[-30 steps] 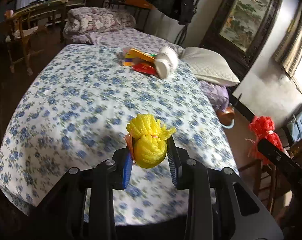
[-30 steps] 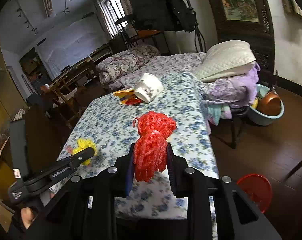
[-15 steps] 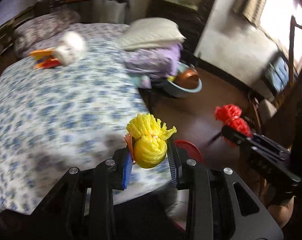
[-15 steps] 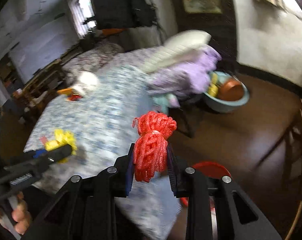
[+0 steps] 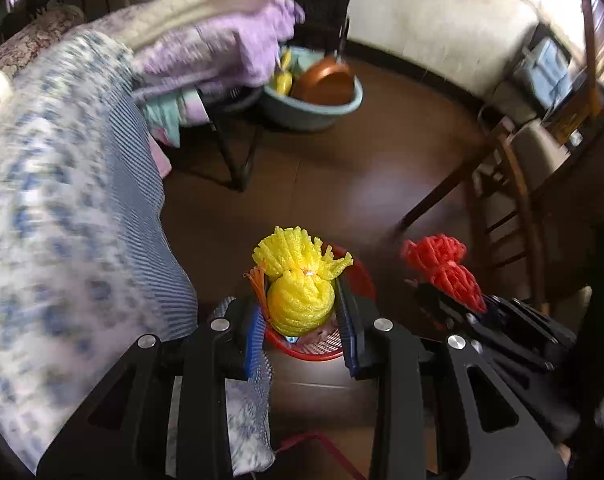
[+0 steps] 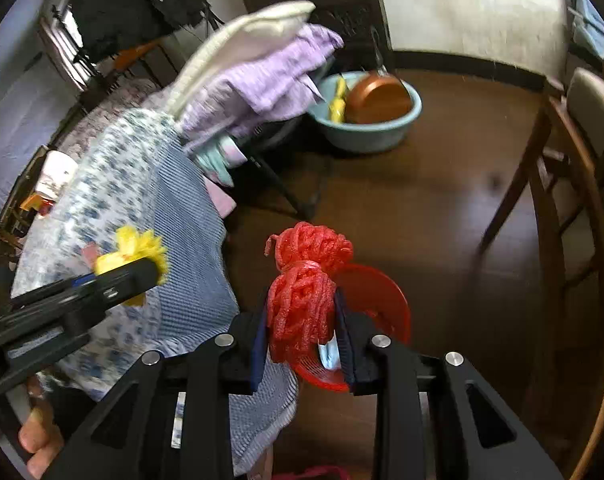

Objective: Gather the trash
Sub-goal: 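Carry the red and yellow mesh nets over the red wastebasket, then open the right tool to drop the red mesh net into the wastebasket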

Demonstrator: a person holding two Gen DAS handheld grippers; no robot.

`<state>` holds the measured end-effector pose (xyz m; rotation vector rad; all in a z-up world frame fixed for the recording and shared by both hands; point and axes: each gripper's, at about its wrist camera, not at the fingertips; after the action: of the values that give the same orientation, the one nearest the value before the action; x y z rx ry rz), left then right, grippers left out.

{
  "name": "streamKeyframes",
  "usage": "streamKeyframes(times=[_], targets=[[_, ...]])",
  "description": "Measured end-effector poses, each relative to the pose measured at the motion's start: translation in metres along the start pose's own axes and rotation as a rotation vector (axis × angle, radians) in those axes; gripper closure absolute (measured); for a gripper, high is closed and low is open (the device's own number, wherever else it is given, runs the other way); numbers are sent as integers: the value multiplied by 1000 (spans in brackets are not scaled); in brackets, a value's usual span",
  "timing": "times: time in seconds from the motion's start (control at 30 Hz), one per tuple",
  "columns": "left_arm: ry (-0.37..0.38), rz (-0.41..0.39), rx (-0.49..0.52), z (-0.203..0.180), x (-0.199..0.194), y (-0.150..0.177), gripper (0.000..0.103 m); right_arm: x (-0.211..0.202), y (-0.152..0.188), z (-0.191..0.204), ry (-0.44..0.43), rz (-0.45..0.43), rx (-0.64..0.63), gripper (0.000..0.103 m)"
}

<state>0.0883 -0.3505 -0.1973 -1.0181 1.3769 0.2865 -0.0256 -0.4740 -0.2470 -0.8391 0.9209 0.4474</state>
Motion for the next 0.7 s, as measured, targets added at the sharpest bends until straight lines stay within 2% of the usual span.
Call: streamKeyframes(times=[0.1, 0.27, 0.33, 0.53, 0.7], targets=[[-3, 56, -10, -3, 33, 3, 70, 28, 8, -14, 12, 62, 25, 72], [31, 145, -11, 0, 86, 16, 70, 107, 27, -38, 38, 213, 98, 72], [28, 172, -12, 3, 98, 18, 70, 124, 31, -41, 45, 241, 114, 73], [33, 212, -43, 9, 123, 15, 70, 145, 35, -46, 53, 261, 130, 72], [24, 236, -12, 3, 141, 14, 70, 152, 36, -52, 52, 268, 136, 72]])
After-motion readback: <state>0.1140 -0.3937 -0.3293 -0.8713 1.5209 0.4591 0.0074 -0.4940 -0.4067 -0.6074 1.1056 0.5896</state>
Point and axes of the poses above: each gripper's, at about its wrist camera, not at the fingertips, and x roughly the way its jaws point, z to its left, y to its underside, and after that the axes turned 6 degrees about x, right-handed
